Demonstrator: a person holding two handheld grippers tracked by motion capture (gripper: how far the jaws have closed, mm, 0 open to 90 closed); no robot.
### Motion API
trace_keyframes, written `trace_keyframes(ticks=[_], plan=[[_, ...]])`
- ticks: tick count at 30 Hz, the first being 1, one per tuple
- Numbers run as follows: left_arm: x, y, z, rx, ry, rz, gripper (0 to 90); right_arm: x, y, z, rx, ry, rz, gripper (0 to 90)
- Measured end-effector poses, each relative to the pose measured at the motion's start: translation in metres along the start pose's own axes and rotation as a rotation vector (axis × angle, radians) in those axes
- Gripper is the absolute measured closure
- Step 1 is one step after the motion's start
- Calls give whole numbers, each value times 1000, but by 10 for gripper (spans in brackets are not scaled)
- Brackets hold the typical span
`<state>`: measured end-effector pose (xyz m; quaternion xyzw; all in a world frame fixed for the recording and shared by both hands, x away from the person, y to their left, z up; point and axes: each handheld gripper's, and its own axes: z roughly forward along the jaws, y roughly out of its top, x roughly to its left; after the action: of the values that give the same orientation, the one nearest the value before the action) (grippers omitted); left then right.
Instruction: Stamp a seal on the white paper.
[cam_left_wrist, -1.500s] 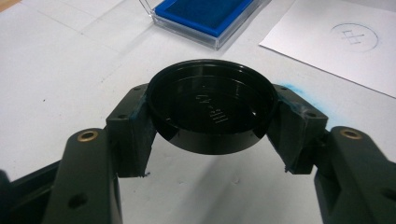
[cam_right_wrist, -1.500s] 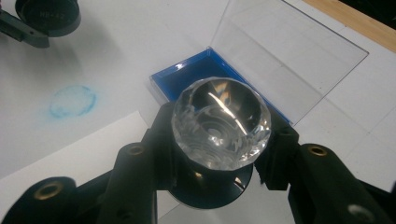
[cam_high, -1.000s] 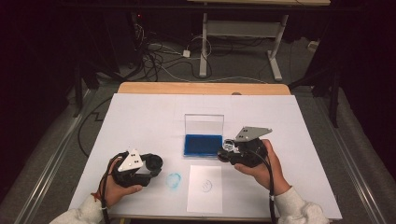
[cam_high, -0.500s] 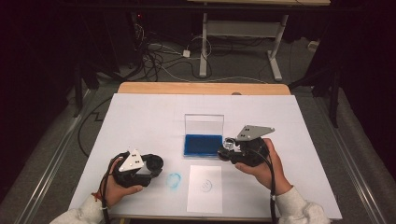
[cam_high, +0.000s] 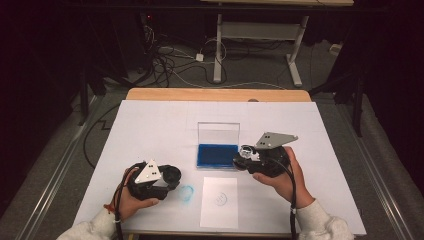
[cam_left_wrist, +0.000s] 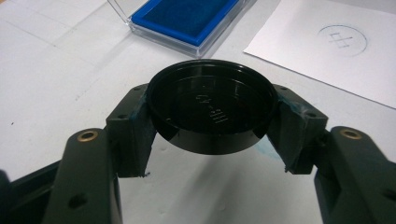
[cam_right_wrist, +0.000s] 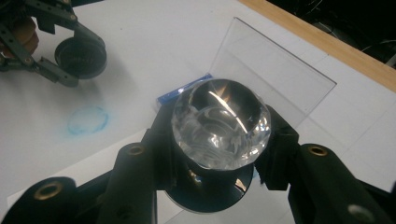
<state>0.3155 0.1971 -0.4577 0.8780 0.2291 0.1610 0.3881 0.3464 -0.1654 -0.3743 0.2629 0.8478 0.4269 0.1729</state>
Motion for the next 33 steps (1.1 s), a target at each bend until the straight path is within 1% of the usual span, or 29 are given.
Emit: trace_keyframes(ticks=[5,11,13,15,20,24,27,30,32,33], plan=[[-1,3,3,-2,-7,5,367,1,3,-2,-16,5,-7,572],[-4,8,5,-11,-17,14,367,2,4,-6,-38,6,-2,572],[-5,11,7,-12,-20,23,367,2,5,-8,-50,6,3,572],[-7,14,9,-18,-33,29,367,3,6,-10,-57,7,-2,572],[-17,25,19,-18,-53,55,367,5,6,-14,-75,9,2,573],[-23,33,26,-30,-75,72,368,8,8,-17,-93,18,0,572],[-27,40,31,-39,-95,76,368,11,9,-18,-111,33,4,572],[-31,45,36,-48,-112,82,368,15,10,-17,-116,43,-2,572],[-35,48,38,-53,-116,92,368,17,11,-16,-122,59,-2,572],[-36,49,39,-55,-126,90,368,19,11,-15,-122,63,-4,572]])
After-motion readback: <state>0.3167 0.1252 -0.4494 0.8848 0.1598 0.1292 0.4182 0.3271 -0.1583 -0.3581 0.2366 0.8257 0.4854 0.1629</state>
